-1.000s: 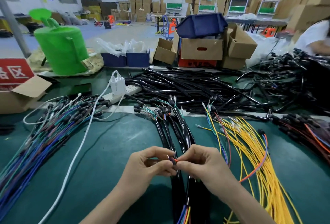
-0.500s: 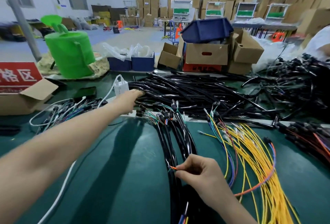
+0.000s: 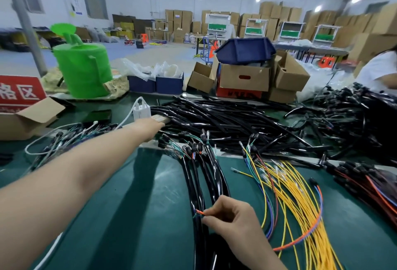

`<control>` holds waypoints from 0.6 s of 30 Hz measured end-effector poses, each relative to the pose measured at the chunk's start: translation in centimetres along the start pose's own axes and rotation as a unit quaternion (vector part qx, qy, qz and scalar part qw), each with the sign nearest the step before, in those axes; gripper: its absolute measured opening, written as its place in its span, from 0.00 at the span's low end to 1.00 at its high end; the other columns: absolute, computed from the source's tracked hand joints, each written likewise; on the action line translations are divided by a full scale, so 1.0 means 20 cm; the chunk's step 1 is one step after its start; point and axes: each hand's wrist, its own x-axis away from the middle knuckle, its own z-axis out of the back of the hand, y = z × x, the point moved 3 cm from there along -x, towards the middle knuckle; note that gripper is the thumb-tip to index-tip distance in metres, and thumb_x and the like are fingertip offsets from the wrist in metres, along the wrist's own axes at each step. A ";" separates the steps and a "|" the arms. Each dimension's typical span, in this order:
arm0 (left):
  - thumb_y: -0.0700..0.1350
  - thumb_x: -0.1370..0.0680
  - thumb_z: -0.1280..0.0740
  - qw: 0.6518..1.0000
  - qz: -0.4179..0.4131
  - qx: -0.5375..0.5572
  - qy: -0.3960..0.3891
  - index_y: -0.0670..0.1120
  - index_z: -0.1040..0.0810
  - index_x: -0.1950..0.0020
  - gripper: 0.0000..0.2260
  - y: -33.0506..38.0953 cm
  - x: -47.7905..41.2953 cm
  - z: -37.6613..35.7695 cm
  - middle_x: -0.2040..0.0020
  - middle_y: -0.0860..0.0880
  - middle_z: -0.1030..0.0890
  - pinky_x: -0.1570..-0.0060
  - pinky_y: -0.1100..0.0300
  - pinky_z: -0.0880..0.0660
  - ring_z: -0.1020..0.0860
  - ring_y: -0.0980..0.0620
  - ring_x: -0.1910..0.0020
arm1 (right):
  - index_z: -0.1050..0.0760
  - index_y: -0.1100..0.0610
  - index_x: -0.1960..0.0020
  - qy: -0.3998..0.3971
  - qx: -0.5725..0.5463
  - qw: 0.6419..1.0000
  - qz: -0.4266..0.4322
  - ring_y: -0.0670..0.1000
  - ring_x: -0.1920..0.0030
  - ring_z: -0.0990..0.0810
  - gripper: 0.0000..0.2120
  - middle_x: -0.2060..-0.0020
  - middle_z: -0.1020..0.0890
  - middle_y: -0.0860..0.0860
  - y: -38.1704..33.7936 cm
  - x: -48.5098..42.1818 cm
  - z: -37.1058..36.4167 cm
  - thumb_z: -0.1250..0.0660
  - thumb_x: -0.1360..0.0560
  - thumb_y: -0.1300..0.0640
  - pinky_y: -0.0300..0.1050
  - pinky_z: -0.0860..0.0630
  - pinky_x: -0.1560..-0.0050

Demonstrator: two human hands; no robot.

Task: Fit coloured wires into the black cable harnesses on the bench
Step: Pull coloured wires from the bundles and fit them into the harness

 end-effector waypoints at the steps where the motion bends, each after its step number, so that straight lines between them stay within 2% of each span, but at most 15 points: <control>1: 0.30 0.23 0.42 1.000 0.003 -0.016 -0.006 0.49 0.41 0.25 0.29 0.01 0.00 0.00 0.32 0.45 0.28 0.49 0.52 0.24 0.26 0.44 0.37 | 0.20 0.56 0.68 -0.001 -0.001 1.000 0.000 0.46 0.68 0.24 0.08 0.67 0.17 0.57 0.00 0.00 0.00 0.25 0.33 0.65 0.41 0.27 0.63; 4: 0.30 0.23 0.42 0.999 0.028 -0.030 -0.001 0.49 0.31 0.30 0.24 0.03 -0.02 -0.01 0.35 0.46 0.25 0.51 0.52 0.25 0.24 0.44 0.40 | 0.20 0.56 0.67 -0.004 0.001 1.000 0.000 0.46 0.68 0.24 0.07 0.67 0.17 0.57 -0.01 0.00 0.01 0.26 0.33 0.65 0.41 0.27 0.63; 7: 0.31 0.23 0.42 0.998 0.055 -0.021 0.010 0.48 0.28 0.36 0.19 0.02 -0.01 -0.04 0.42 0.46 0.23 0.56 0.53 0.28 0.23 0.44 0.44 | 0.20 0.57 0.66 -0.008 0.000 1.000 0.002 0.47 0.67 0.23 0.06 0.65 0.17 0.57 -0.01 0.00 0.01 0.26 0.33 0.64 0.43 0.26 0.62; 10: 0.38 0.22 0.40 0.998 0.045 -0.013 0.048 0.49 0.28 0.38 0.14 -0.01 0.01 0.01 0.46 0.45 0.22 0.57 0.53 0.28 0.23 0.44 0.48 | 0.20 0.57 0.66 -0.010 -0.003 1.000 -0.001 0.47 0.68 0.23 0.06 0.68 0.17 0.56 0.00 0.00 0.01 0.26 0.33 0.65 0.42 0.27 0.62; 12: 0.46 0.23 0.38 0.992 0.020 0.002 0.123 0.51 0.26 0.41 0.11 -0.05 0.05 0.10 0.48 0.46 0.20 0.55 0.53 0.27 0.22 0.44 0.49 | 0.20 0.57 0.66 -0.012 -0.005 1.000 -0.002 0.45 0.69 0.24 0.06 0.70 0.18 0.53 0.00 -0.01 0.01 0.25 0.33 0.64 0.40 0.27 0.63; 14: 0.52 0.23 0.36 0.975 -0.002 0.076 0.207 0.56 0.22 0.45 0.08 -0.11 0.11 0.22 0.51 0.51 0.17 0.59 0.57 0.25 0.21 0.49 0.54 | 0.20 0.58 0.66 -0.011 -0.004 1.000 0.000 0.45 0.70 0.25 0.06 0.71 0.19 0.53 0.01 -0.01 0.01 0.25 0.33 0.65 0.39 0.28 0.65; 16: 0.54 0.25 0.32 0.942 0.002 0.197 0.273 0.56 0.20 0.49 0.06 -0.19 0.22 0.33 0.55 0.53 0.16 0.65 0.60 0.25 0.21 0.52 0.60 | 0.20 0.59 0.66 -0.009 -0.006 1.000 -0.002 0.45 0.70 0.25 0.06 0.70 0.19 0.55 0.01 -0.02 0.01 0.26 0.33 0.66 0.39 0.28 0.65; 18: 0.51 0.27 0.28 0.902 -0.003 0.288 0.322 0.52 0.18 0.50 0.07 -0.25 0.32 0.41 0.57 0.50 0.16 0.60 0.57 0.23 0.21 0.52 0.62 | 0.20 0.59 0.66 -0.007 -0.010 1.000 -0.007 0.46 0.69 0.24 0.06 0.69 0.18 0.56 0.01 -0.02 0.01 0.26 0.33 0.67 0.41 0.27 0.64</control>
